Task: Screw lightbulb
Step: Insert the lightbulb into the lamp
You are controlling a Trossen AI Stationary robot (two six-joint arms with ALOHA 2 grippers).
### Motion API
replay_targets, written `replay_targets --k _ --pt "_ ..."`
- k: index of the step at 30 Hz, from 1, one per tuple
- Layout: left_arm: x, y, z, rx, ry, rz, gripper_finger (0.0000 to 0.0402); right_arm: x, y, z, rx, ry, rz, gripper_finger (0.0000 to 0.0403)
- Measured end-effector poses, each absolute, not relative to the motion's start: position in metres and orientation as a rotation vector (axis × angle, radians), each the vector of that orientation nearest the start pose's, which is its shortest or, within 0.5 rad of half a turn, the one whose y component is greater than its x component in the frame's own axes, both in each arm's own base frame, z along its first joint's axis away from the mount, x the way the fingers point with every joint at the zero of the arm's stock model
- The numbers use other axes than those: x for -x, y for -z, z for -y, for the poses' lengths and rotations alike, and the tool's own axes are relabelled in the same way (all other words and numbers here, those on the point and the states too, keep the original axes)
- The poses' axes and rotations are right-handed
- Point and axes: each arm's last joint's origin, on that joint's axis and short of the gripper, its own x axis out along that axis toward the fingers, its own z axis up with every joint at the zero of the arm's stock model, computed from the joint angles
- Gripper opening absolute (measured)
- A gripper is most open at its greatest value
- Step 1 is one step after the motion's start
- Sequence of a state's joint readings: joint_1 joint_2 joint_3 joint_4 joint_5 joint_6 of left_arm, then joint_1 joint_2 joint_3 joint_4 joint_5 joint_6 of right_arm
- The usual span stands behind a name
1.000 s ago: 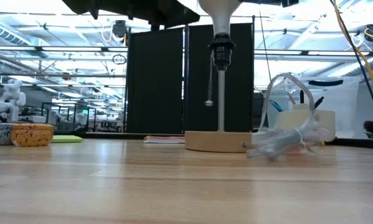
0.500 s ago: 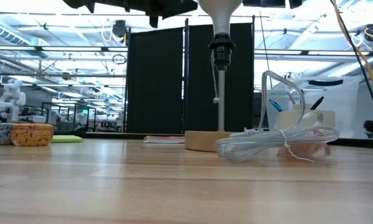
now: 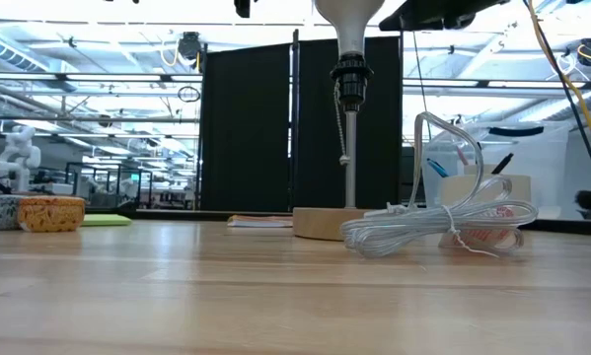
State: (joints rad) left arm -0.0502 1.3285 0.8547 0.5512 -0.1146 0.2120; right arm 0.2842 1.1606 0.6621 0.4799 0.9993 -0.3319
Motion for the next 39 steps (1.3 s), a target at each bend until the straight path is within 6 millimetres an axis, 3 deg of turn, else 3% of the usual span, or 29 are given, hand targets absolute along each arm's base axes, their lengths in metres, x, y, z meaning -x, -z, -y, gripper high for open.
replay_targets --k 10,39 --pt "-0.301 -0.306 0.013 -0.187 -0.040 0.065 0.0000 -0.240 -0.293 -0.038 0.334 0.736 -0.041 0.0000" --pt "-0.305 -0.299 -0.018 -0.133 -0.139 0.034 0.0000 -0.238 -0.289 -0.051 0.291 0.655 -0.049 0.0000"
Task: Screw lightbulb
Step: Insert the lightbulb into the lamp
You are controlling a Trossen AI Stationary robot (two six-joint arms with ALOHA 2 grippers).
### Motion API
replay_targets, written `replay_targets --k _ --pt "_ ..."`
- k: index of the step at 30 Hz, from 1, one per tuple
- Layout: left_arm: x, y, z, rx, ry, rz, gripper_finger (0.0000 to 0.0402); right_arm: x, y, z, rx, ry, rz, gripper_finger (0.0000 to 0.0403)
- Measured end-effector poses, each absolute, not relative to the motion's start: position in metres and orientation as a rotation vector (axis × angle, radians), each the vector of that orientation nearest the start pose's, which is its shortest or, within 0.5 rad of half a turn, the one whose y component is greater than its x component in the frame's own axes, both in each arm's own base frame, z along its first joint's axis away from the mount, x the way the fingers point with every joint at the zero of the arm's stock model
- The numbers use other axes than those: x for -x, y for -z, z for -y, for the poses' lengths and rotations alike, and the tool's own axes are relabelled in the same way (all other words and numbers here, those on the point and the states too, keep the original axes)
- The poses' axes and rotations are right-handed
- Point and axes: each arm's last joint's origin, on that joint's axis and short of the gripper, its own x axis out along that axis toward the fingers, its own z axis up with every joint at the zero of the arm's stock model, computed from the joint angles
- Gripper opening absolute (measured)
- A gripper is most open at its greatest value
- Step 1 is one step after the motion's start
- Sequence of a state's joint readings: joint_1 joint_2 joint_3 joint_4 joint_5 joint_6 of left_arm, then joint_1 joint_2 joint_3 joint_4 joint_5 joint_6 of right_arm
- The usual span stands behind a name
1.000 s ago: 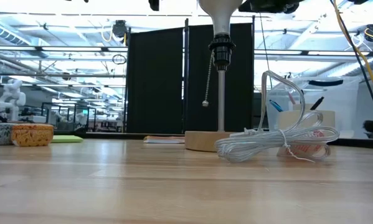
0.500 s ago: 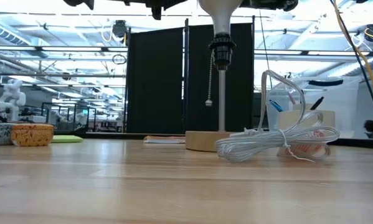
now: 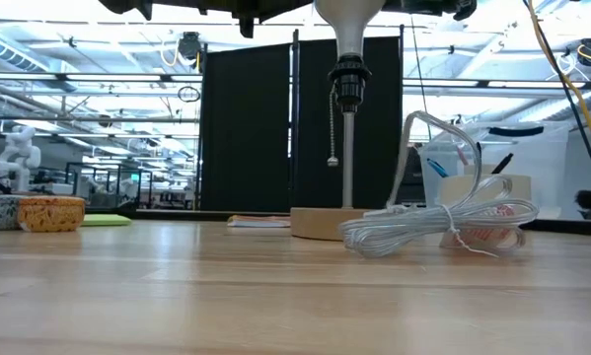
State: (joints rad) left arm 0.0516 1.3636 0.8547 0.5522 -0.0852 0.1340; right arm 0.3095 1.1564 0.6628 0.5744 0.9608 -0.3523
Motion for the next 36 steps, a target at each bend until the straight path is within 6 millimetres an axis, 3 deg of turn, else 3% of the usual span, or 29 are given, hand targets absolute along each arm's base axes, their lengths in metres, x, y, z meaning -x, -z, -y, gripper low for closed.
replay_targets --k 19,31,36 --pt "-0.304 -0.295 -0.031 -0.064 -0.241 -0.007 0.0000 -0.235 -0.284 -0.070 0.328 0.541 -0.073 0.0000" --pt "-0.291 -0.316 -0.003 -0.158 -0.197 0.069 0.0000 -0.234 -0.283 -0.067 0.327 0.615 -0.093 0.0000" --pt "-0.288 -0.315 0.007 -0.218 -0.189 0.032 0.0000 -0.234 -0.282 -0.068 0.334 0.602 -0.098 0.0000"
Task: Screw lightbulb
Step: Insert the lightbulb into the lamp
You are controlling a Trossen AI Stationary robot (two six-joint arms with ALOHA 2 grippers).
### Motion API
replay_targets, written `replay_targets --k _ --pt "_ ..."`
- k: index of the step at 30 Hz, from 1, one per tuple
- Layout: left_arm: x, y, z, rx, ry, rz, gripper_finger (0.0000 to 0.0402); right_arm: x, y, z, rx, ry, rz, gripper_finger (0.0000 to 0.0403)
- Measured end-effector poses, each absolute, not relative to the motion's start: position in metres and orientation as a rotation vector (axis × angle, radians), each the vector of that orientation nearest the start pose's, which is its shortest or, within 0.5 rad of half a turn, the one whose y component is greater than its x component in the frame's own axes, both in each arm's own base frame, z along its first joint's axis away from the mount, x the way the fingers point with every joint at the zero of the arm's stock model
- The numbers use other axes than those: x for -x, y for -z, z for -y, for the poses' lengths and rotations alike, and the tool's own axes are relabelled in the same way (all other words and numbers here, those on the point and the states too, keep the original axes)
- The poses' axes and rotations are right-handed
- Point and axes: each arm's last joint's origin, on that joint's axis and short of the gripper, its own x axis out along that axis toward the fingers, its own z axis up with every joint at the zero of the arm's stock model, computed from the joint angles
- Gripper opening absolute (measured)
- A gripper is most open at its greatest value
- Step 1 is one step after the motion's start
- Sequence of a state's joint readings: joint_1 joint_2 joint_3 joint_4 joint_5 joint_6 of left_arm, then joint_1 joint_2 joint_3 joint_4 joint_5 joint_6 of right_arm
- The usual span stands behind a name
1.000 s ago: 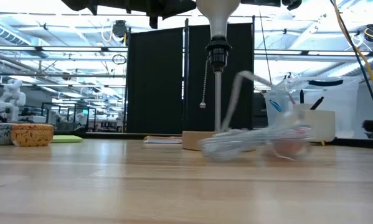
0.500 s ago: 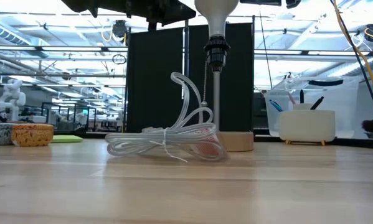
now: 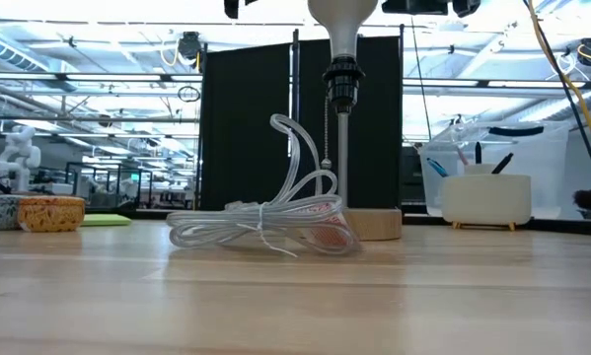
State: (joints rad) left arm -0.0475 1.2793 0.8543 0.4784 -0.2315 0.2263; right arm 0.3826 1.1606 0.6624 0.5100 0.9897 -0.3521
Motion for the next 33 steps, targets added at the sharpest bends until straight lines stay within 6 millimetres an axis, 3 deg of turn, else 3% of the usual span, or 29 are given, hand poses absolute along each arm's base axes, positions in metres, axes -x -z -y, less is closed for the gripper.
replay_targets --k 6,13,20,27,33 --pt "-0.267 -0.330 0.015 -0.264 -0.156 0.023 0.0000 -0.228 -0.287 -0.077 0.345 0.491 -0.069 0.0000" --pt "-0.231 -0.345 0.020 -0.286 -0.125 0.044 0.0000 -0.204 -0.302 -0.080 0.374 0.438 -0.060 0.0000" --pt "-0.203 -0.320 0.016 -0.265 -0.189 0.067 0.0000 -0.179 -0.314 -0.076 0.362 0.394 -0.055 0.0000" --pt "-0.196 -0.285 0.014 -0.233 -0.202 0.114 0.0000 -0.166 -0.313 -0.072 0.374 0.365 -0.086 0.0000" --pt "-0.195 -0.272 0.011 -0.175 -0.135 0.137 0.0000 -0.152 -0.287 -0.064 0.330 0.297 -0.025 0.0000"
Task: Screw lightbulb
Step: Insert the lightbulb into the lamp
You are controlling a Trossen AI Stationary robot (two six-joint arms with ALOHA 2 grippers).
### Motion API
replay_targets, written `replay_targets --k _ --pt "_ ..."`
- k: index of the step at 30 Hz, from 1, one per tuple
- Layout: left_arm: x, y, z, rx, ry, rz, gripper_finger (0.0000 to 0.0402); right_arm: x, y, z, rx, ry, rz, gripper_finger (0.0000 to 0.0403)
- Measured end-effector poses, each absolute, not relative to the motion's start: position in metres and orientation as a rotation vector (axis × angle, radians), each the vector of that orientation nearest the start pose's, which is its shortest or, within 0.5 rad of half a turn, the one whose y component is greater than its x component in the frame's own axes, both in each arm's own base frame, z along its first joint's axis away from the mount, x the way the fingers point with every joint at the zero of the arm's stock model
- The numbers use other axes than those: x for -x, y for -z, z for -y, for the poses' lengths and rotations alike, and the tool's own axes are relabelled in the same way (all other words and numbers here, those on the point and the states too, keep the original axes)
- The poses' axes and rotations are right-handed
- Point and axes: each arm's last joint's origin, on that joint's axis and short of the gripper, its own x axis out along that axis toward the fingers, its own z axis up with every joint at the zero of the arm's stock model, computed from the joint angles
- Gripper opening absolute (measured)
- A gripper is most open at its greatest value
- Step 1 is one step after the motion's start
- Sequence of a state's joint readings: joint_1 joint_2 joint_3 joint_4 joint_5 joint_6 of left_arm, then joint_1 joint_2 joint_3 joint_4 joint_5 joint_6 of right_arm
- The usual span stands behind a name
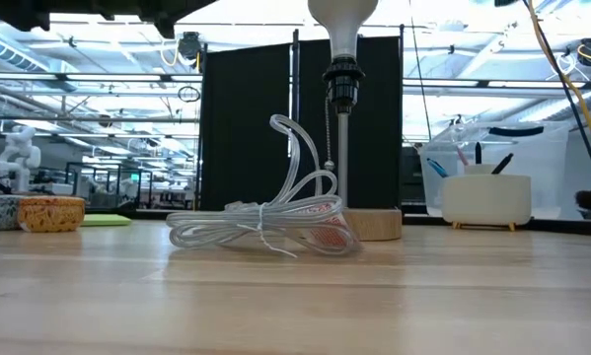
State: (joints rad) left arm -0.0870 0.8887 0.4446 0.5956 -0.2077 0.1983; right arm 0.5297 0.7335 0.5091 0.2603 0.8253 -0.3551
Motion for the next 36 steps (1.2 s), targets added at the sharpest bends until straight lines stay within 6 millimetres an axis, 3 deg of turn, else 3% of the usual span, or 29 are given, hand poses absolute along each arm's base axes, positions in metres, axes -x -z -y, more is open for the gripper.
replay_targets --k 4,10,18,24,29,36 --pt "-0.205 -0.264 0.011 -0.145 -0.098 0.115 0.0000 -0.142 -0.264 -0.059 0.287 0.302 0.072 0.0000" --pt "-0.233 -0.235 0.006 -0.104 -0.118 0.019 0.0000 -0.133 -0.242 -0.054 0.242 0.323 0.174 0.0000" --pt "-0.263 -0.203 0.002 -0.082 -0.098 0.043 0.0000 -0.138 -0.233 -0.056 0.191 0.286 0.160 0.0000" --pt "-0.290 -0.192 -0.001 -0.086 -0.056 0.014 0.0000 -0.150 -0.225 -0.055 0.168 0.298 0.127 0.0000" --pt "-0.305 -0.205 0.001 -0.136 -0.021 0.063 0.0000 -0.161 -0.227 -0.051 0.155 0.355 0.158 0.0000" --pt "-0.310 -0.239 0.001 -0.196 -0.034 0.179 0.0000 -0.185 -0.256 -0.049 0.220 0.429 0.171 0.0000"
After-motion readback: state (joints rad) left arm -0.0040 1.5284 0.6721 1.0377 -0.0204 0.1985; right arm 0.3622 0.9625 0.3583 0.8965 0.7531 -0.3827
